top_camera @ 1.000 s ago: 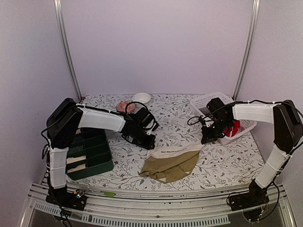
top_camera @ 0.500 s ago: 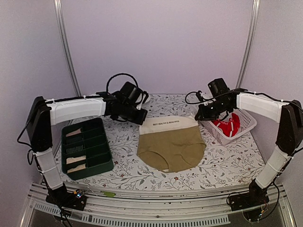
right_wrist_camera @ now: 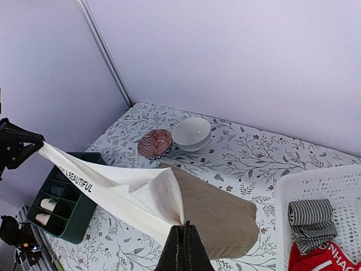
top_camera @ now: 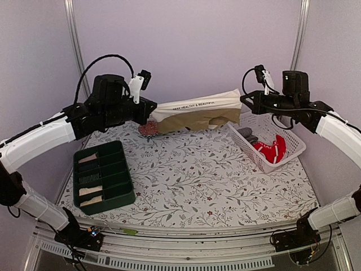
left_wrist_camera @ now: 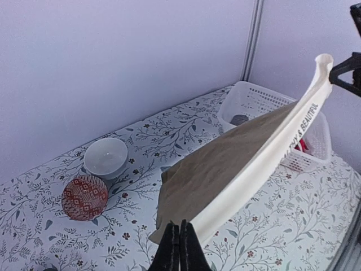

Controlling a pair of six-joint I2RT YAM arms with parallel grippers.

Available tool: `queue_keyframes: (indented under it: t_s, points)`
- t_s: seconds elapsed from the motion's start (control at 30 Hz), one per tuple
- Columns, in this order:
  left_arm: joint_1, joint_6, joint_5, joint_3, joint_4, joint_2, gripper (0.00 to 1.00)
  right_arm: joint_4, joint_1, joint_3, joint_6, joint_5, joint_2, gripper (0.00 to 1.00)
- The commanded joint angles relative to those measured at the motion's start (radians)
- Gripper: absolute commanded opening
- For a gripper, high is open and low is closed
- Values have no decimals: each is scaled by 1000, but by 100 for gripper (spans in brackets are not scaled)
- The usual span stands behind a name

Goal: Roll the underwear
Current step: Pick up the underwear from the center of the board.

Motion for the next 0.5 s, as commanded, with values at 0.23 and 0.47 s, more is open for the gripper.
queue_keyframes:
  t_s: [0.23, 0.47]
  points:
    - [-134, -77, 68, -250, -11, -328, 0, -35, 186, -231, 176, 10, -286, 0]
    - [-10, -128, 27, -220, 35, -87, 0, -84, 182, -153, 45, 134, 15, 0]
